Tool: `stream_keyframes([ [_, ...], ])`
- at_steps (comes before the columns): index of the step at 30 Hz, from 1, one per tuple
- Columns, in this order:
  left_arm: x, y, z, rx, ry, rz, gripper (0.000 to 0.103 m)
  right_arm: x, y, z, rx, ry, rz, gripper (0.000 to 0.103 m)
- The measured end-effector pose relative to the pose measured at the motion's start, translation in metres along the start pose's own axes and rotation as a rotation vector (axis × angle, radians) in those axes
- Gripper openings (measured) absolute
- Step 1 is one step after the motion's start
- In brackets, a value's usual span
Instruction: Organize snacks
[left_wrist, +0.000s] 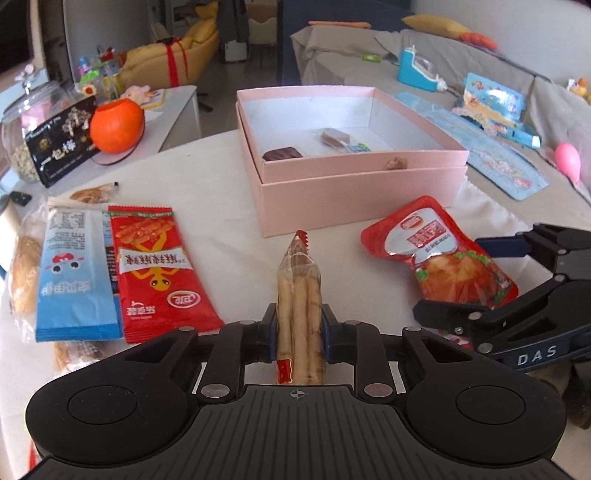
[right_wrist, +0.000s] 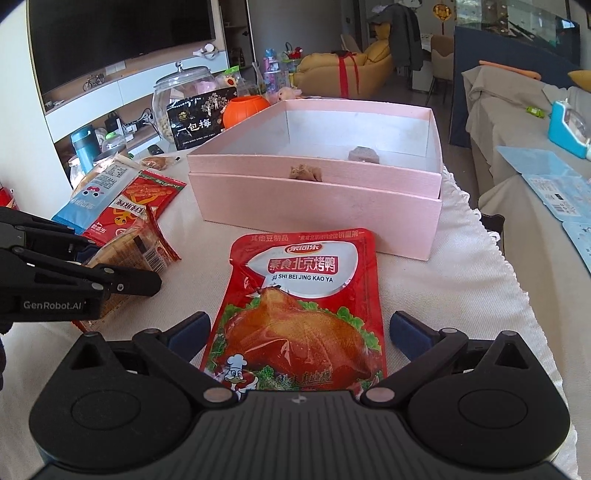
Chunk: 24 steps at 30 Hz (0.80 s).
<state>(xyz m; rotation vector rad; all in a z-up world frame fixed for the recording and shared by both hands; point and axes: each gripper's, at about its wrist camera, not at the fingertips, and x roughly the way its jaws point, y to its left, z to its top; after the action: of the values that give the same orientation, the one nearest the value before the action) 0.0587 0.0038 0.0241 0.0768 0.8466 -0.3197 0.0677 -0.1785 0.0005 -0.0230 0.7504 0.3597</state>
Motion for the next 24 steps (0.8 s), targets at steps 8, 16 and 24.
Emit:
stream_keyframes([
  [8,-0.001,0.005,-0.006,-0.071,-0.004,-0.029,0.026,0.003,0.002,0.006,-0.002,0.044,-0.013,0.103],
  [16,-0.002,0.002,-0.011,-0.068,-0.026,-0.021,0.026,0.021,0.005,0.023,0.058,0.056,-0.088,0.102],
  [24,-0.002,0.004,-0.018,-0.114,-0.078,-0.047,0.032,0.011,-0.001,0.029,0.007,0.119,-0.061,0.082],
])
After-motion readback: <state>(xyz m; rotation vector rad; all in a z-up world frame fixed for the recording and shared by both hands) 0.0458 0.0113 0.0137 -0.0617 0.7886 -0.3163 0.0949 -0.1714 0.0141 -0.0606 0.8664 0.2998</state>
